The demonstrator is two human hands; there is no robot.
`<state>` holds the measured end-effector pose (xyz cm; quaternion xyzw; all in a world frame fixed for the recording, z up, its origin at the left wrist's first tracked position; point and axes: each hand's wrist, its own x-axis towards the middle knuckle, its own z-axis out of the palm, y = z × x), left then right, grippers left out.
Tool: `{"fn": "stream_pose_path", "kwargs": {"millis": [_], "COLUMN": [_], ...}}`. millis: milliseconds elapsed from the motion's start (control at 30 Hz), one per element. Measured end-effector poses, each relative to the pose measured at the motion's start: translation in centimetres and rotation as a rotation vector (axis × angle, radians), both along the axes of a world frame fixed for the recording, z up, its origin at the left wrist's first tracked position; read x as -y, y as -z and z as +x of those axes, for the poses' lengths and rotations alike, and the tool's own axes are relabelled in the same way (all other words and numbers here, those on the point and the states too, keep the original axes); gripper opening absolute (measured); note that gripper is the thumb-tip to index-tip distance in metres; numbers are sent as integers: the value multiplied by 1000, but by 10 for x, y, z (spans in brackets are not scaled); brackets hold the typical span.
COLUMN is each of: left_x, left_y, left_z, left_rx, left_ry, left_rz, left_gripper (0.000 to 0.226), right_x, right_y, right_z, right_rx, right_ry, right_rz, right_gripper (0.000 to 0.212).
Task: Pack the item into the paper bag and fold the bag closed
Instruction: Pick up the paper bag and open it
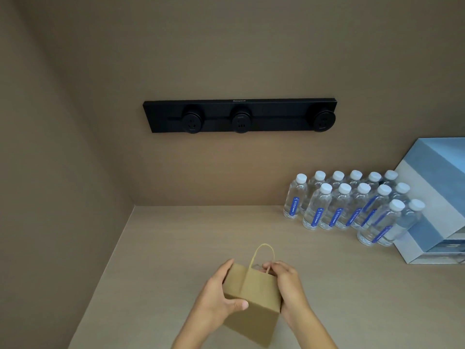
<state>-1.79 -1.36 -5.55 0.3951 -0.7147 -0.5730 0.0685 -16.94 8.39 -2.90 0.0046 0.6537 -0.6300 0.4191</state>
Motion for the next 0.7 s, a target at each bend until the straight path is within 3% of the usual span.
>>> {"fn": "stream_pose_path", "kwargs": {"millis": [100,300,367,533,700], "left_x": [-3,-25,-36,-47,-37], "left_y": [-13,-33,-35,-41,-45], "left_z": [-5,-12,-18,-25,-19], "left_rx": [88,124,84,115,80], "left_ry": [-136,-202,-149,-55,-102], "left_rz": [-162,-453,-393,-196,-139], "left_gripper": [93,52,56,108,103], "right_x": [-6,-11,-11,-12,-17], "right_y": [-1,-3,-6,-16,-28], "right_z": [2,9,15,28,34], "right_rx": [171,205,170,-64,-272], "right_ry": [137,339,326,168,-18], "right_rz": [-168,-327,-349,-307,-289], "right_gripper": [26,36,38,35,27]}}
